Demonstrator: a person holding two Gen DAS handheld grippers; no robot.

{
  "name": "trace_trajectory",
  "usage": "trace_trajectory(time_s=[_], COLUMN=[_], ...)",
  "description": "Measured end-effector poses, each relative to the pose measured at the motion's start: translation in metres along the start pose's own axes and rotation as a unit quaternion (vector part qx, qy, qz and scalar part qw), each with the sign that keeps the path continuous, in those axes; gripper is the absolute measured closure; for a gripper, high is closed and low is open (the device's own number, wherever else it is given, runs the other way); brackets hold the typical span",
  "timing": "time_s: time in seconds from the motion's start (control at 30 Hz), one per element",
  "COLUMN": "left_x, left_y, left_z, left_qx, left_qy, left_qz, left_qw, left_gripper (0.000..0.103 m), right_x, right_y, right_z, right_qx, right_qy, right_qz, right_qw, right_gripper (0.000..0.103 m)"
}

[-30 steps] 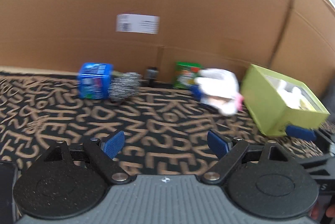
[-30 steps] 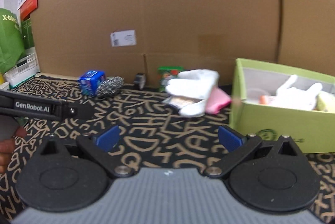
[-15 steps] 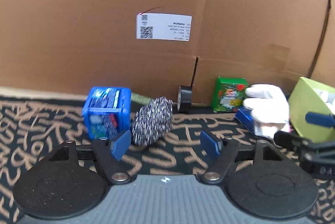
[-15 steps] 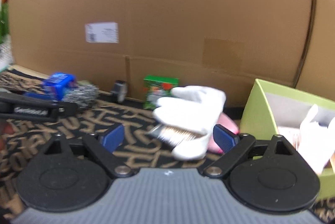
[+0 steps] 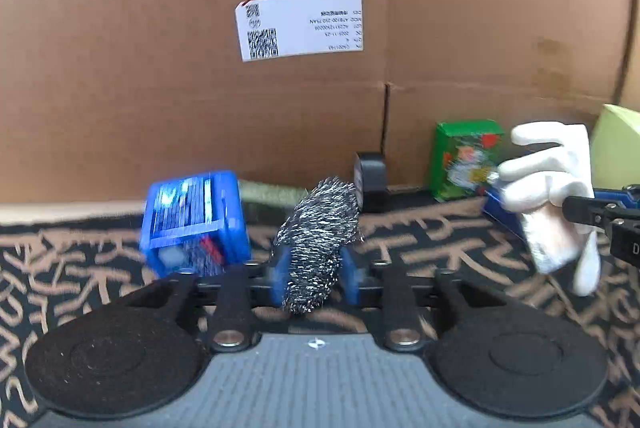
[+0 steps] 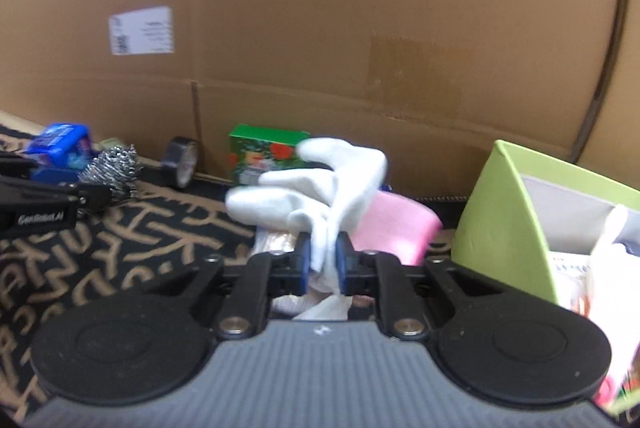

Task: Organize objects
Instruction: 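Grasp the steel wool scrubber with the left tool while the right tool grasps the other white glove, then carry the scrubber and glove into the shoebox and open both tools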

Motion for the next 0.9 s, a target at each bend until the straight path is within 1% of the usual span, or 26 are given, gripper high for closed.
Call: trace_trajectory(time_s=[0.03,0.1,0.2,0.27,0.37,0.47,0.5,0.53,0.57,0.6,0.63,0.7,0.73,0.83,0.9], left_x=[0.005,0.016,0.033,0.044,0.058,0.070,0.070,0.071,0.073,0.073,0.072,0.070,0.069,0.069,0.071], left_y=[-0.008,-0.026,-0.056,-0.076,-0.106,-0.128,-0.128,-0.133,-0.136,-0.140,-0.143,-0.144,-0.142,-0.130,-0.124], left_z=[-0.001,-0.001,0.000,0.003,0.013,0.024,0.028,0.030,0.032,0.032,0.032,0.035,0.036,0.043,0.046], left_qx=[0.011,0.028,0.062,0.093,0.137,0.172,0.174,0.175,0.175,0.168,0.157,0.144,0.147,0.163,0.165], left_qy=[0.001,0.007,-0.008,-0.019,-0.017,-0.020,-0.020,-0.018,-0.016,-0.014,-0.011,-0.005,-0.007,-0.002,0.004], left_qz=[0.002,0.003,-0.006,-0.017,-0.034,-0.045,-0.049,-0.049,-0.045,-0.039,-0.030,-0.023,-0.027,-0.054,-0.067], left_qw=[0.9999,0.9996,0.9980,0.9953,0.9898,0.9839,0.9833,0.9832,0.9835,0.9850,0.9871,0.9893,0.9887,0.9851,0.9840], left_gripper=[0.081,0.082,0.082,0.082,0.082,0.077,0.069,0.057,0.049,0.037,0.034,0.034,0.033,0.033,0.033], right_x=[0.004,0.015,0.031,0.045,0.066,0.084,0.088,0.091,0.092,0.092,0.092,0.090,0.089,0.087,0.090], right_y=[-0.010,-0.032,-0.064,-0.084,-0.108,-0.129,-0.135,-0.142,-0.147,-0.152,-0.156,-0.160,-0.158,-0.146,-0.138], right_z=[-0.001,-0.004,-0.013,-0.016,-0.018,-0.017,-0.017,-0.017,-0.017,-0.018,-0.017,-0.014,-0.012,-0.004,0.000], right_qx=[-0.013,-0.043,-0.076,-0.104,-0.130,-0.153,-0.153,-0.152,-0.150,-0.145,-0.142,-0.140,-0.137,-0.123,-0.126], right_qy=[0.004,0.012,0.006,0.011,0.012,0.020,0.016,0.009,0.001,-0.002,-0.004,0.000,0.009,0.027,0.046], right_qz=[0.005,0.009,0.011,0.000,-0.033,-0.068,-0.073,-0.072,-0.071,-0.063,-0.054,-0.044,-0.041,-0.048,-0.058], right_qw=[1.000,0.999,0.997,0.994,0.991,0.986,0.985,0.986,0.986,0.987,0.988,0.989,0.990,0.991,0.989], right_gripper=[0.091,0.091,0.091,0.091,0.091,0.088,0.081,0.061,0.050,0.037,0.035,0.033,0.030,0.030,0.030])
Point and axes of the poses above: each gripper's, at about its wrist camera, not at the fingertips, and y roughly the way its jaws point, z to its right, x to its underside, the point moved 2 cm from there along y, roughly the way its jaws point, and after that the axes turned 2 degrees about y, right-handed, at the moved point
